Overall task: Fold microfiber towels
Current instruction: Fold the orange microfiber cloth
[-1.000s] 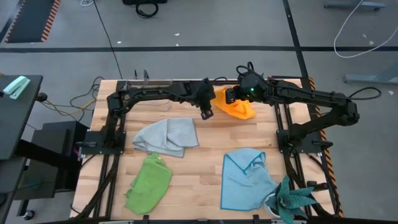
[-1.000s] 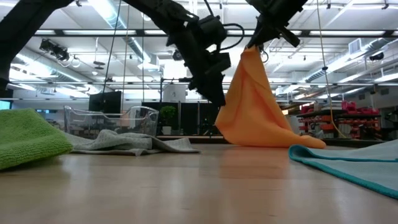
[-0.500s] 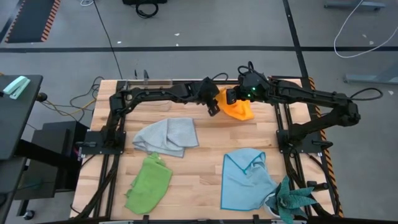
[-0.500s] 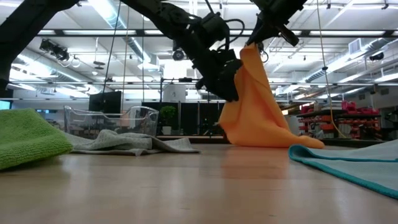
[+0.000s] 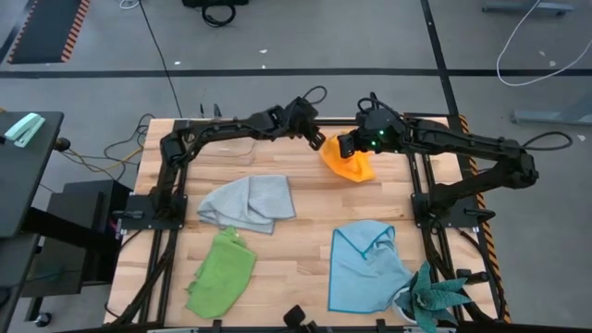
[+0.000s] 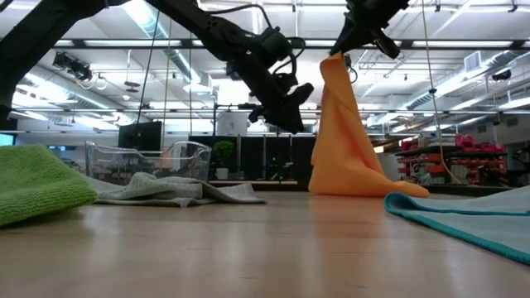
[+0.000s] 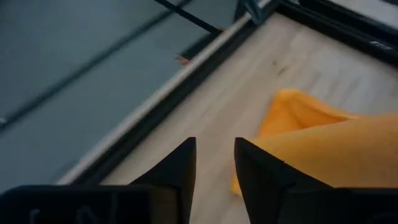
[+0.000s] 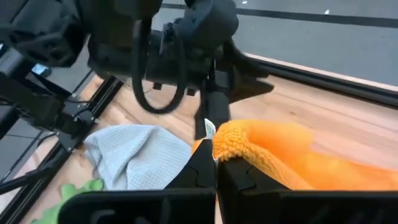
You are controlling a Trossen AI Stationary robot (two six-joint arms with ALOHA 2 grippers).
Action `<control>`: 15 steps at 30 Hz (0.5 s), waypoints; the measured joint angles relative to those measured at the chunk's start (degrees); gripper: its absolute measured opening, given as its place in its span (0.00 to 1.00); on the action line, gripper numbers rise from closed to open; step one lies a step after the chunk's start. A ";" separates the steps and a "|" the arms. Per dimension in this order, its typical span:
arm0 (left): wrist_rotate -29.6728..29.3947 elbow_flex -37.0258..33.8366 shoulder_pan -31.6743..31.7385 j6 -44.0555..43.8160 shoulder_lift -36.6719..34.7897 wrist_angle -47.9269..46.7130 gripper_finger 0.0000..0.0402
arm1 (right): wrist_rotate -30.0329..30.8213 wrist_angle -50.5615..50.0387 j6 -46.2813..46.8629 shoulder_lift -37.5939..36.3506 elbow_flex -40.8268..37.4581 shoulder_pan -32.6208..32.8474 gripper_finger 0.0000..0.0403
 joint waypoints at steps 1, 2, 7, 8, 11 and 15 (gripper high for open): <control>2.77 0.00 0.23 -0.95 -0.27 -0.53 0.27 | -0.11 -0.46 -0.42 -0.13 0.13 -0.51 0.00; 5.12 0.00 0.26 -1.64 -0.60 -1.00 0.26 | -0.12 -0.83 -0.86 -0.16 0.42 -1.03 0.00; 10.80 0.02 -2.18 -2.31 -1.63 -2.24 0.22 | -1.25 -0.79 -5.06 -0.16 3.08 -4.22 0.00; 10.86 0.00 -2.75 -2.23 -1.73 -2.58 0.21 | -1.65 -0.84 -5.84 -0.16 3.87 -4.81 0.00; 10.81 -0.02 -4.33 -1.88 -2.05 -1.12 0.19 | -1.81 -4.99 -6.80 -0.18 6.85 -6.52 0.00; 9.15 0.00 -5.24 -2.12 -2.08 2.61 0.18 | -1.80 -12.23 -6.78 -0.21 9.78 -7.32 0.00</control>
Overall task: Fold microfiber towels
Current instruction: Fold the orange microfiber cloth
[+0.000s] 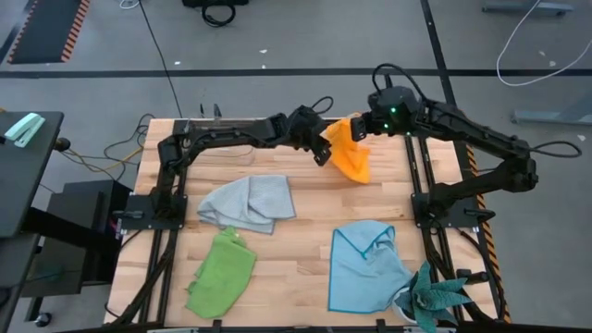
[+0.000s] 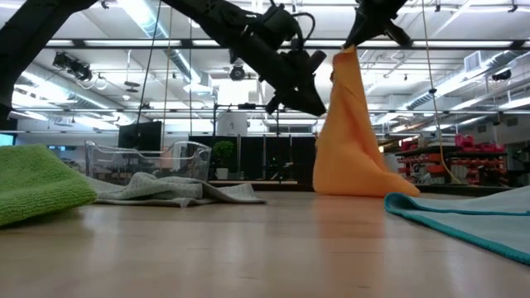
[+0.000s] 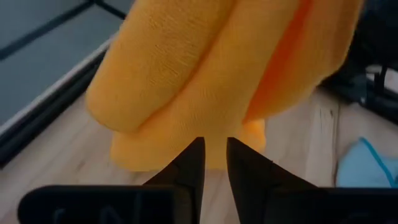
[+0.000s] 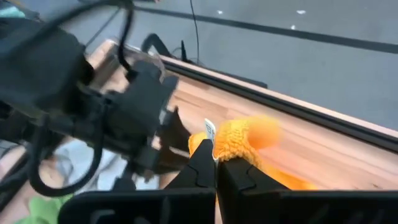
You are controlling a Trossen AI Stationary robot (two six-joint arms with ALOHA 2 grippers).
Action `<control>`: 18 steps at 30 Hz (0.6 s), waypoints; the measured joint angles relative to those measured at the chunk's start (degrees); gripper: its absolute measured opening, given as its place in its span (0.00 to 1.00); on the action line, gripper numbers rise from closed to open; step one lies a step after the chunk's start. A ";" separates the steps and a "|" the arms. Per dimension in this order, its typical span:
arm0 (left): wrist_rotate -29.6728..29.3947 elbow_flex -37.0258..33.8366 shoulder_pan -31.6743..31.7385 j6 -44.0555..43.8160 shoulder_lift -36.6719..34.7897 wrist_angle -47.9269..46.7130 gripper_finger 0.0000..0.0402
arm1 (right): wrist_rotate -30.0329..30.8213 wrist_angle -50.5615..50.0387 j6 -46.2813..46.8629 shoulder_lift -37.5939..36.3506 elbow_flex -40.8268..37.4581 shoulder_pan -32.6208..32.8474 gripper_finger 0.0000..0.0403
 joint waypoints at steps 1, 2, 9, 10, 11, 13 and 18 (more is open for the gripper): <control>-1.29 0.00 -0.08 0.02 0.00 1.50 0.17 | -0.05 -0.76 0.02 0.00 0.45 0.01 0.00; -2.92 0.00 -0.14 0.09 0.00 2.81 0.17 | -0.16 -1.11 0.06 0.00 0.74 0.15 0.00; -6.13 0.02 0.16 0.52 0.16 6.38 0.18 | -1.83 -1.40 1.11 0.04 1.37 2.37 0.00; -6.07 0.02 0.16 0.52 0.24 6.20 0.18 | -2.04 -1.40 1.21 0.04 1.37 2.64 0.00; -5.60 0.00 0.11 0.53 0.26 6.04 0.19 | -2.36 -1.40 1.25 0.04 1.37 2.89 0.00; -2.54 0.00 0.24 0.60 0.26 6.27 0.20 | -2.84 -1.37 1.25 0.04 1.37 3.48 0.00; 7.89 0.00 0.38 0.89 0.27 6.15 0.25 | -3.47 -0.52 1.25 0.04 1.37 4.28 0.00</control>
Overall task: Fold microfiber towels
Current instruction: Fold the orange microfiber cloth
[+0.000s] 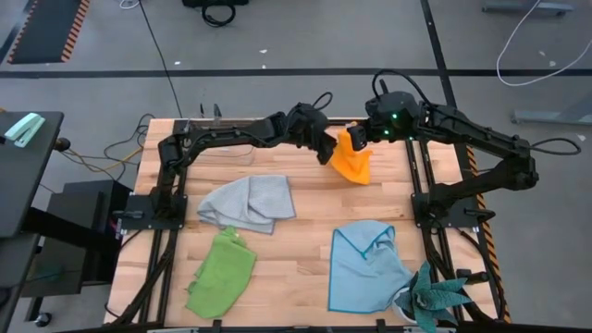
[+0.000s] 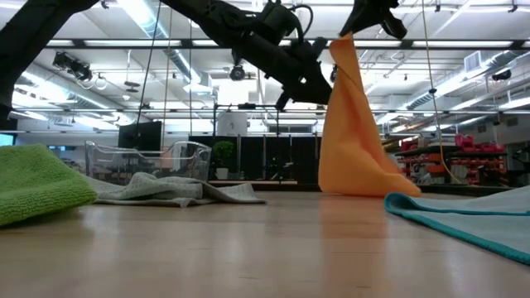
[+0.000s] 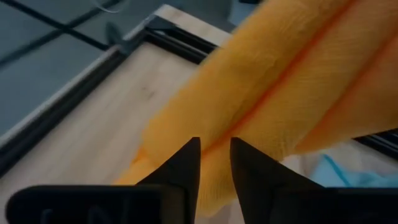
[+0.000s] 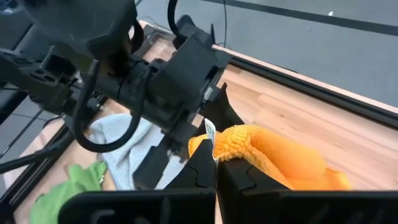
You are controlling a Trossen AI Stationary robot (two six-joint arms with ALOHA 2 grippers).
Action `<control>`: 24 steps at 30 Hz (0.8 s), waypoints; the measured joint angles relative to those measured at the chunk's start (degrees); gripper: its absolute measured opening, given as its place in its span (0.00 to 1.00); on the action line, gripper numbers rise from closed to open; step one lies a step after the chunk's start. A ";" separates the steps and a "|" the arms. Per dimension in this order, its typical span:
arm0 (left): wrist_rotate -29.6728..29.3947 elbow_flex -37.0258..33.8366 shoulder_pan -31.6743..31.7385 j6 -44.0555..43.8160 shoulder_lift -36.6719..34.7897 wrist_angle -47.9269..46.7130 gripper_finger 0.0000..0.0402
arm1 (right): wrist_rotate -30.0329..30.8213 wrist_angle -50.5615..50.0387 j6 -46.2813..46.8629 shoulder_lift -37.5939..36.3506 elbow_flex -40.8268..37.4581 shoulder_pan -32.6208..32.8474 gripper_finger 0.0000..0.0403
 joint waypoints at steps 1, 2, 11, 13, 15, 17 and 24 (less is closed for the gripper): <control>0.77 0.00 -0.02 0.41 0.00 0.04 0.27 | -0.05 0.00 0.04 0.00 0.00 0.00 0.00; 1.11 0.00 -0.02 0.70 0.00 -0.08 0.28 | -0.36 0.00 0.07 0.00 0.00 0.00 0.00; 1.49 0.00 -1.52 1.08 0.00 -0.68 0.43 | -4.75 0.02 -1.23 -0.08 0.00 1.97 0.00; 1.48 0.00 -2.14 0.94 0.01 -0.66 0.45 | -5.22 0.03 -1.29 -0.25 0.00 2.41 0.00; -0.58 0.00 -2.60 1.05 0.00 -0.47 0.47 | -5.29 0.01 -1.14 -0.61 0.00 2.78 0.00; -5.15 0.00 -2.85 0.90 0.00 -0.55 0.47 | -5.33 -0.06 -0.41 -1.19 0.00 3.38 0.00; -10.42 0.00 -0.70 0.52 0.02 0.21 0.33 | -5.02 0.04 1.16 -2.80 0.00 5.87 0.00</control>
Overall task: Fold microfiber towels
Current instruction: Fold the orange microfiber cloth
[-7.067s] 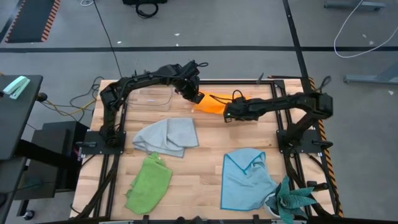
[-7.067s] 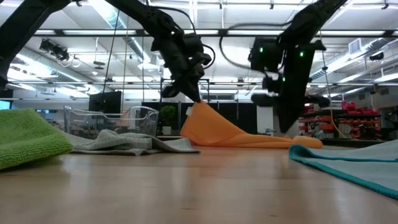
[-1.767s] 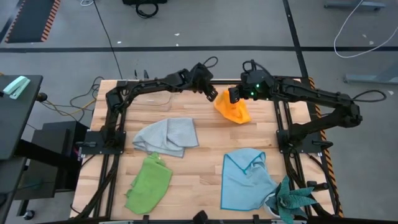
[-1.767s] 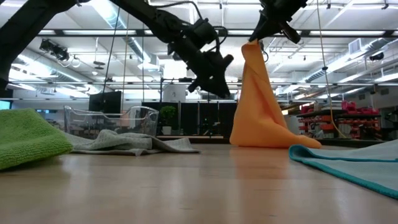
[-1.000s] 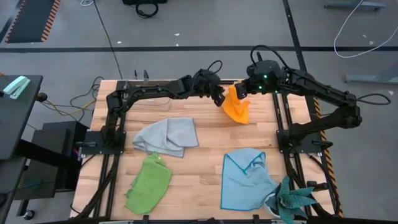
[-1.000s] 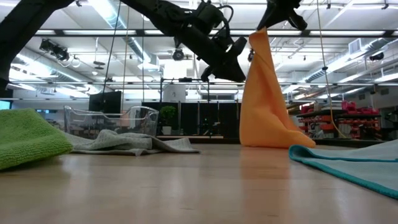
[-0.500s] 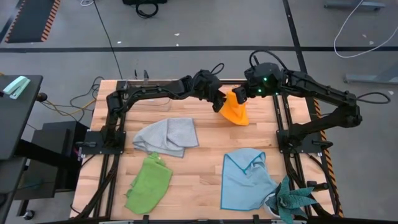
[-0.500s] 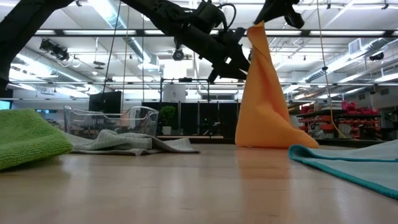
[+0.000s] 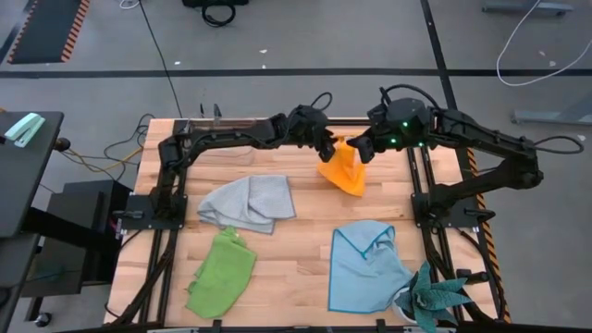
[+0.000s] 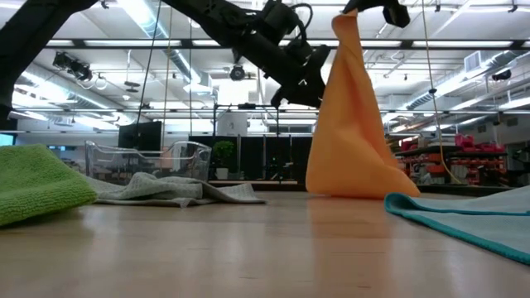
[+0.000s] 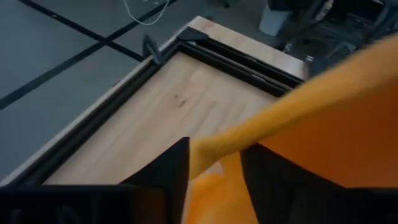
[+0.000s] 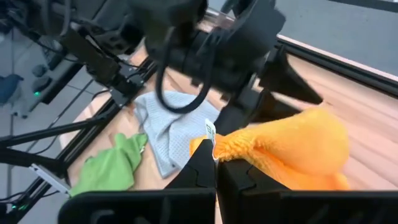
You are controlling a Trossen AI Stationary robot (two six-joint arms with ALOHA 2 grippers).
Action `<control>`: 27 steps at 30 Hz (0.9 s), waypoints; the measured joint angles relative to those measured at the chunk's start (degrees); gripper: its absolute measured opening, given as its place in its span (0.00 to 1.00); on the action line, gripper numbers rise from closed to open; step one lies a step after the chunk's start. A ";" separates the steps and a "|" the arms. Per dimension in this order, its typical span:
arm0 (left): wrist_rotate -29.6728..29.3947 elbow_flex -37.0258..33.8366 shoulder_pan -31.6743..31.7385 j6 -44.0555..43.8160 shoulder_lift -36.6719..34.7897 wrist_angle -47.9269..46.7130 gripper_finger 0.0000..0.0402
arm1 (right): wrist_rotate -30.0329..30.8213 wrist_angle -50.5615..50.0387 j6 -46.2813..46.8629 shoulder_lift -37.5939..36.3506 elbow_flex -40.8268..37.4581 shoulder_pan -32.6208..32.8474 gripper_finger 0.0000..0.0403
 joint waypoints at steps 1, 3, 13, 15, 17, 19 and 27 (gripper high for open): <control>0.02 0.00 0.47 -0.33 0.00 -0.05 0.30 | 0.10 -0.11 0.58 -0.19 0.00 0.31 0.00; 0.04 0.00 1.24 -1.32 0.00 0.13 0.22 | 0.11 -0.09 0.85 -0.49 0.00 0.72 0.00; 3.81 0.00 2.20 -2.68 0.00 3.68 0.07 | 0.11 -0.50 0.88 -0.87 0.00 1.21 0.00; 4.54 0.01 1.94 -1.77 0.00 3.76 0.11 | 0.11 -0.50 0.87 -0.87 0.00 1.21 0.00; 5.81 0.01 1.77 -1.02 0.00 3.89 0.14 | 0.11 -0.50 0.87 -0.87 0.00 1.21 0.00; 7.34 0.00 1.62 -0.92 0.02 4.25 0.18 | 0.11 -0.48 0.78 -0.87 0.00 1.21 0.00; 12.45 0.00 1.67 -0.71 0.02 4.59 0.29 | 0.11 -0.50 0.56 -0.87 0.00 1.21 0.00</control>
